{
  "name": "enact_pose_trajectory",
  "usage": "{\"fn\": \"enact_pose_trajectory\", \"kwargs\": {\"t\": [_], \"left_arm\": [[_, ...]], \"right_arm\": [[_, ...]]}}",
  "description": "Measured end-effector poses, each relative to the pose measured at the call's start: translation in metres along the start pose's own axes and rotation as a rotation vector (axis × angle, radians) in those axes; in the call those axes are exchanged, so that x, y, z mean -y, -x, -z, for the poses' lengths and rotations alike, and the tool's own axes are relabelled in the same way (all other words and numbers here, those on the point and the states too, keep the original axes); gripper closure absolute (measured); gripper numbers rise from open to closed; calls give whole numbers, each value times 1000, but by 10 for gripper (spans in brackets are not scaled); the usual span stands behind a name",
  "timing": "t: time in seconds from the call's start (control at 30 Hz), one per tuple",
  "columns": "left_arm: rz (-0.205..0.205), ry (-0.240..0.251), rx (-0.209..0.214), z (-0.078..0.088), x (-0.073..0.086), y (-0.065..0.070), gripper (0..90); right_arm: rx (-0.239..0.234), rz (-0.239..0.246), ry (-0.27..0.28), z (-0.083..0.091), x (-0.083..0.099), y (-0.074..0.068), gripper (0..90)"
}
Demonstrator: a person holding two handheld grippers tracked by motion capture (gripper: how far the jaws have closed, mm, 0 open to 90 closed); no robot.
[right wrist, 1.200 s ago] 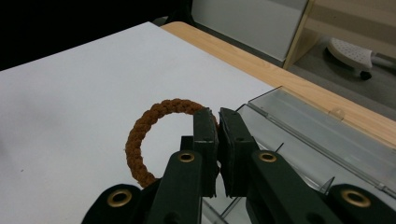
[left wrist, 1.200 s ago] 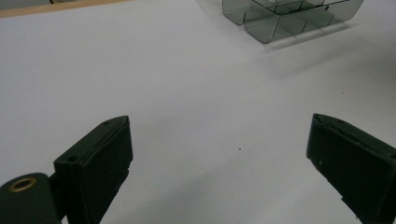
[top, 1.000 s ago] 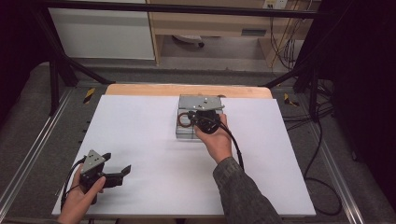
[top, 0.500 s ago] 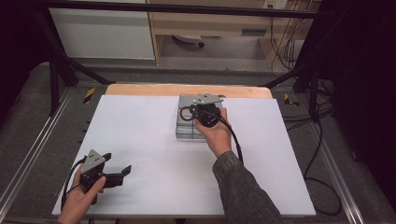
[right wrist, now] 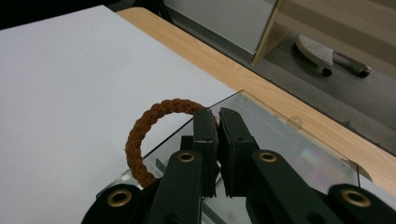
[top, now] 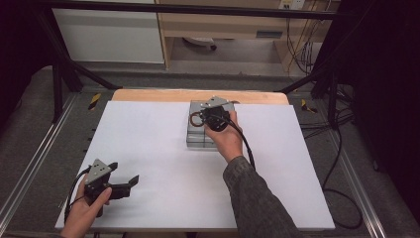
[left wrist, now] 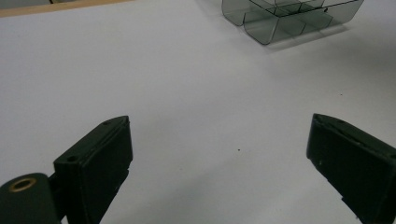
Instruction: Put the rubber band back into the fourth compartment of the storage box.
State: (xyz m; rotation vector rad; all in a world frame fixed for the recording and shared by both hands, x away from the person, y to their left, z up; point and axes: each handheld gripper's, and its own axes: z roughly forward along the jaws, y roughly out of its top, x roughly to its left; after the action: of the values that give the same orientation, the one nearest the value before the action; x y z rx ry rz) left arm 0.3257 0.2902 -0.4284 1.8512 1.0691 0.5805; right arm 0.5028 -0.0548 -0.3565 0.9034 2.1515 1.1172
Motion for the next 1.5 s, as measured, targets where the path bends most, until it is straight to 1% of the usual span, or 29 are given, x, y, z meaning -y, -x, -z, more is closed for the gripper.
{"fn": "enact_pose_trajectory", "kwargs": {"t": [0.23, 0.37, 0.47, 0.63, 0.77, 0.9, 0.97, 1.03, 1.07, 1.2, 1.3, 1.37, 1.5], "left_arm": [[-2, 4, 1, 0, 0, 0, 67], [-3, 4, 2, 0, -1, 1, 67], [0, 6, 2, 0, -1, 1, 67], [0, 5, 3, 0, -1, 0, 67], [-1, 5, 6, 0, -1, 1, 67], [-3, 5, 7, 1, -1, 1, 67], [-2, 4, 6, 1, -1, 0, 67], [-2, 3, 6, 1, -1, 0, 67], [-4, 3, 6, 0, -1, 0, 67], [-4, 3, 6, 0, -1, 0, 67], [-3, 3, 6, 1, -1, 0, 67], [-4, 3, 6, 0, -1, 0, 67], [-4, 3, 7, 0, -1, 0, 67]], "right_arm": [[4, -3, -24, -5, 3, 3, 859], [6, 4, -38, -7, 4, 3, 859], [9, -4, -44, -10, 5, 4, 859], [9, -3, -56, -14, 4, 3, 858], [6, 8, -62, -16, 4, 2, 858], [6, 18, -81, -19, 6, 1, 858], [2, 17, -88, -21, 7, 1, 858], [-12, -15, -86, -22, 7, 2, 858], [-16, -19, -86, -22, 7, 2, 858], [-16, -11, -98, -23, 7, 1, 858], [-13, 8, -108, -25, 7, 1, 858], [-15, -1, -114, -26, 8, 0, 858], [-14, 7, -123, -28, 9, 1, 858]]}}
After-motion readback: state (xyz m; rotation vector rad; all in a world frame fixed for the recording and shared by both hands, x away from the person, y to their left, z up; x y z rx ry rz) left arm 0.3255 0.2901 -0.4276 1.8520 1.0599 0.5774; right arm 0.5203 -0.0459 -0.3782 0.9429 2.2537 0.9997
